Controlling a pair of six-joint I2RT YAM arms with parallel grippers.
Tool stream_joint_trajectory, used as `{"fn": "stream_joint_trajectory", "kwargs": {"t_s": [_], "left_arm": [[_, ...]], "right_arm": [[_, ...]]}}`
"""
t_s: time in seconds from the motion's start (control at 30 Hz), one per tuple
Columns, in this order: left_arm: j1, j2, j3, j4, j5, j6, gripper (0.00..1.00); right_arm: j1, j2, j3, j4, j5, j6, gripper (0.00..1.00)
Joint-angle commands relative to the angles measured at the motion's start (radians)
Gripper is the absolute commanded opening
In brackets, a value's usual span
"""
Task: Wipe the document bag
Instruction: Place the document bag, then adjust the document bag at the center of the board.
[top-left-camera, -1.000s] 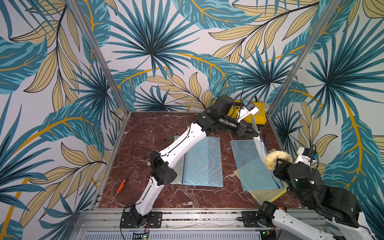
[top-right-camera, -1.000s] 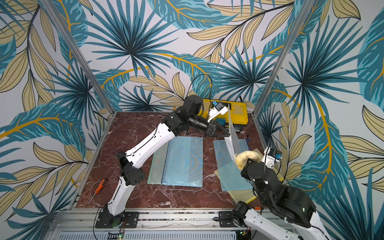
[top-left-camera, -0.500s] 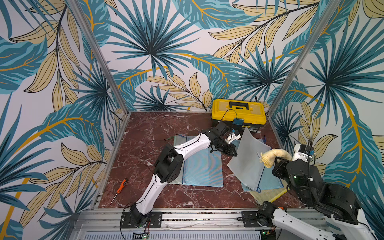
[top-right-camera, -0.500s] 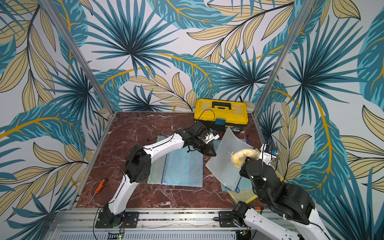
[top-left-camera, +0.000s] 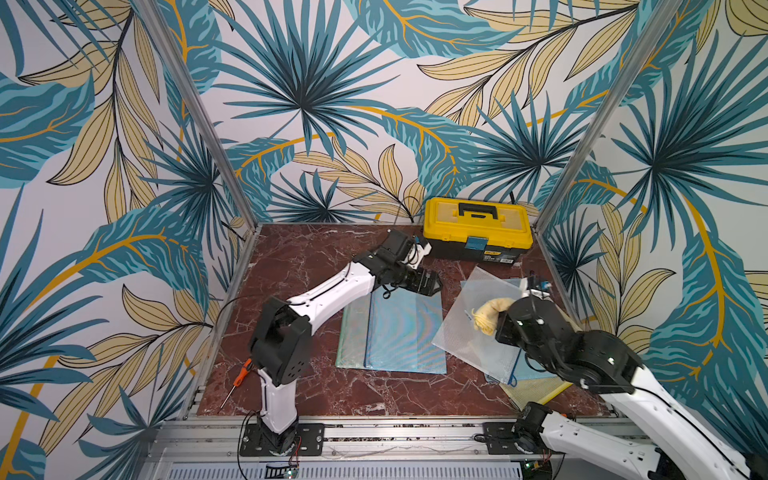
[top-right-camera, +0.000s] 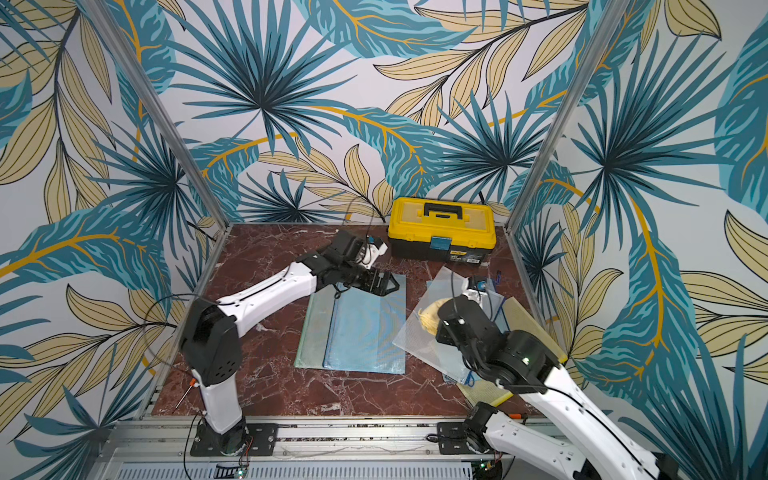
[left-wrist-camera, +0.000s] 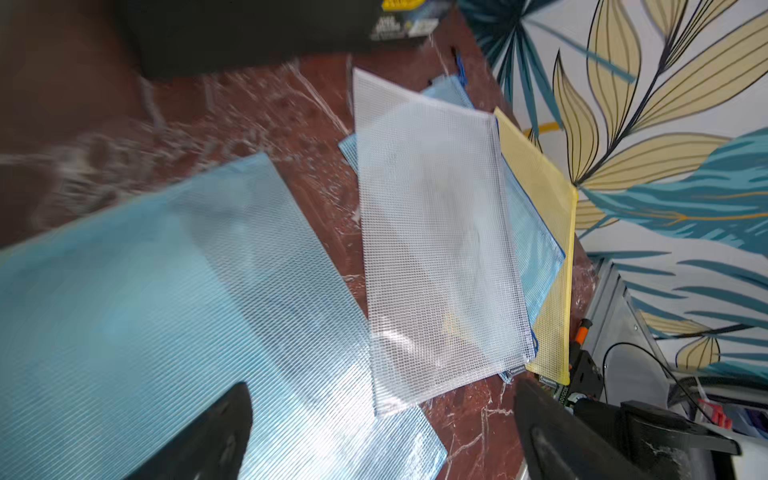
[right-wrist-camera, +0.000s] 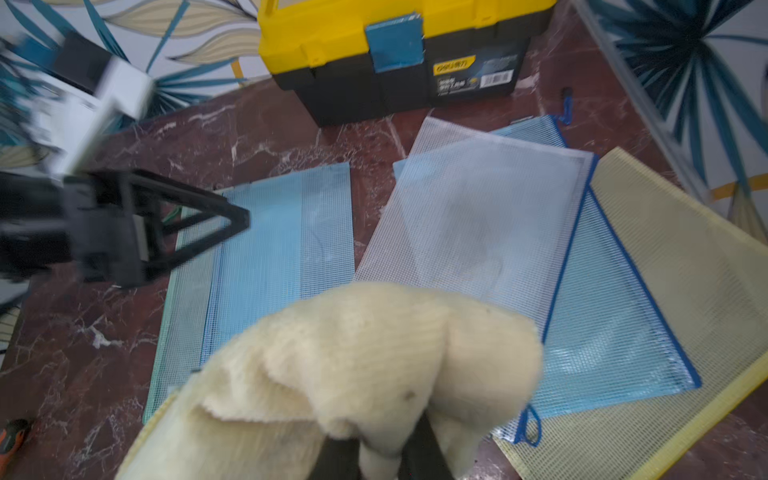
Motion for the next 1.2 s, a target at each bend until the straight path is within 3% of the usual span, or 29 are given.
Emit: {"fn": "stream_joint_trajectory", "kwargs": {"t_s": [0.0, 0.13, 0.27, 0.63, 0.77, 0.93, 1.17], "left_arm": [[0.097, -0.088, -0.195, 0.021, -0.064, -0.034, 1.00], [0.216, -0.189, -0.487, 0.113, -0.028, -0.073, 0.98], [0.278, -0.206, -0.646, 0.204, 0.054, -0.102, 0.82], [0.275, -0.113, -0.649, 0.267, 0.172, -0.065, 0.63], [0.273, -0.105, -0.649, 0.267, 0.186, -0.068, 0.60], [0.265, -0.058, -0.628, 0.267, 0.216, -0.068, 0.44], [0.227, 0.004, -0.604, 0.267, 0.205, -0.070, 0.40]], "right_arm": [[-0.002, 0.074, -0.041, 0.168, -0.168, -0.018, 0.00], [-0.002, 0.236, -0.045, 0.247, -0.216, -0.057, 0.00], [-0.007, 0.413, -0.053, 0.290, -0.186, -0.102, 0.00], [-0.162, 0.702, -0.084, 0.452, -0.362, -0.113, 0.00], [-0.174, 0.784, -0.075, 0.468, -0.387, -0.128, 0.00], [-0.177, 0.846, -0.077, 0.502, -0.429, -0.123, 0.00], [-0.178, 0.871, -0.089, 0.529, -0.470, -0.119, 0.00]]}}
